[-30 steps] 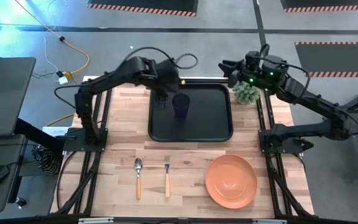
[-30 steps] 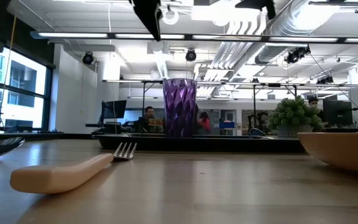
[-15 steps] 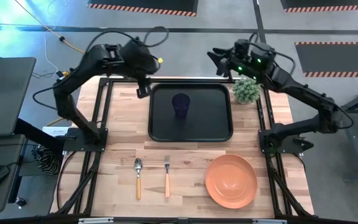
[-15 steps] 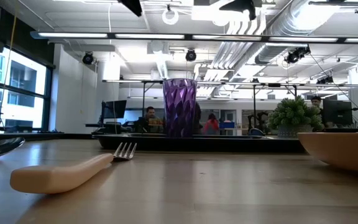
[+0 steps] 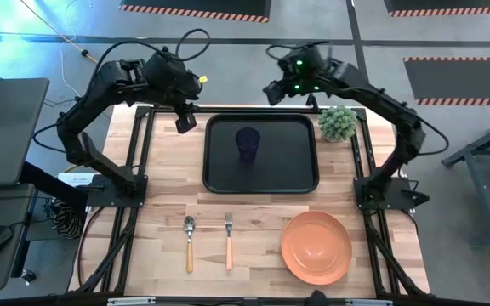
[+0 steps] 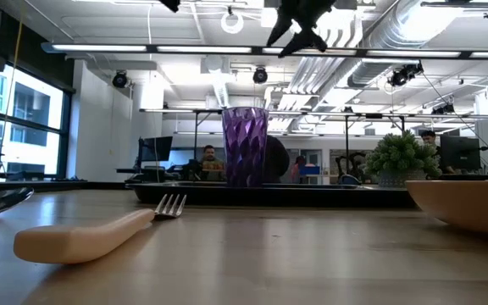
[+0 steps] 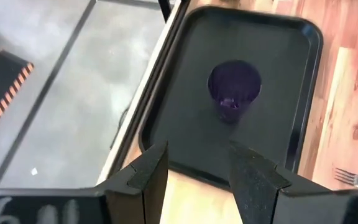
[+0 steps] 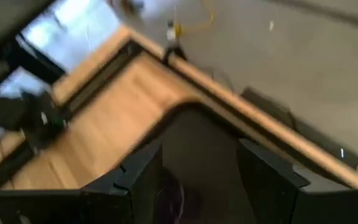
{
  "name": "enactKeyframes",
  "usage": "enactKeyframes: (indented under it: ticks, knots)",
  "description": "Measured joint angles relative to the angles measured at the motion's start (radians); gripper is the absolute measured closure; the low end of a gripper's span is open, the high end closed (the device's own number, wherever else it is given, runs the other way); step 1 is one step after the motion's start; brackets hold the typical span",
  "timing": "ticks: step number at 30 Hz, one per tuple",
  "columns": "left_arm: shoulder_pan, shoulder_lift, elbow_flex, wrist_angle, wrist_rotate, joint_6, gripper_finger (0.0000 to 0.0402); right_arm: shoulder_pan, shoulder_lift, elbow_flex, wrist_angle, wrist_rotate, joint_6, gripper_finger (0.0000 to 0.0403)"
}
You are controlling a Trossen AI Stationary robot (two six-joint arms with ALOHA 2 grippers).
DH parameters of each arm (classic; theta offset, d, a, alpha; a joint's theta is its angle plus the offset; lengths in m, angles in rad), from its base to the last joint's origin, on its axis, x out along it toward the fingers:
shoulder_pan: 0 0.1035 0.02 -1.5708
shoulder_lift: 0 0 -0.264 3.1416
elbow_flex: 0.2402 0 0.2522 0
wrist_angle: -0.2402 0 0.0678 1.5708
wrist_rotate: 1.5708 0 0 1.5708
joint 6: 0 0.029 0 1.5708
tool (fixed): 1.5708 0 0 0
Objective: Pick and place plate/cup/fork/spoon on tray
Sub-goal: Put the purple glass on the top left of the black serving tray
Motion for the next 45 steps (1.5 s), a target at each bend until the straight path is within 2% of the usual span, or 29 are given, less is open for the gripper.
enactKeyframes:
  ticks: [5, 14, 20, 27, 45]
  knots:
    - [0.0, -0.034, -0.141, 0.013, 0.0, -0.026, 0.0255, 0.028, 0.074, 0.038, -0.084, -0.021, -0.006, 0.0206]
    - [0.0, -0.158, -0.486, 0.249, 0.009, -0.081, 0.0255, 0.076, 0.143, 0.039, -0.151, -0.021, -0.016, 0.0206]
    - [0.0, -0.201, -0.618, 0.326, 0.009, -0.147, 0.0255, 0.103, 0.182, 0.039, -0.171, -0.019, -0.015, 0.0206]
    - [-0.002, -0.209, -0.66, 0.335, 0.041, -0.179, 0.0255, 0.127, 0.238, 0.039, -0.197, -0.016, -0.013, 0.0206]
    - [-0.002, -0.209, -0.661, 0.337, 0.041, -0.177, 0.0255, 0.137, 0.339, 0.039, -0.234, 0.005, -0.027, 0.0211]
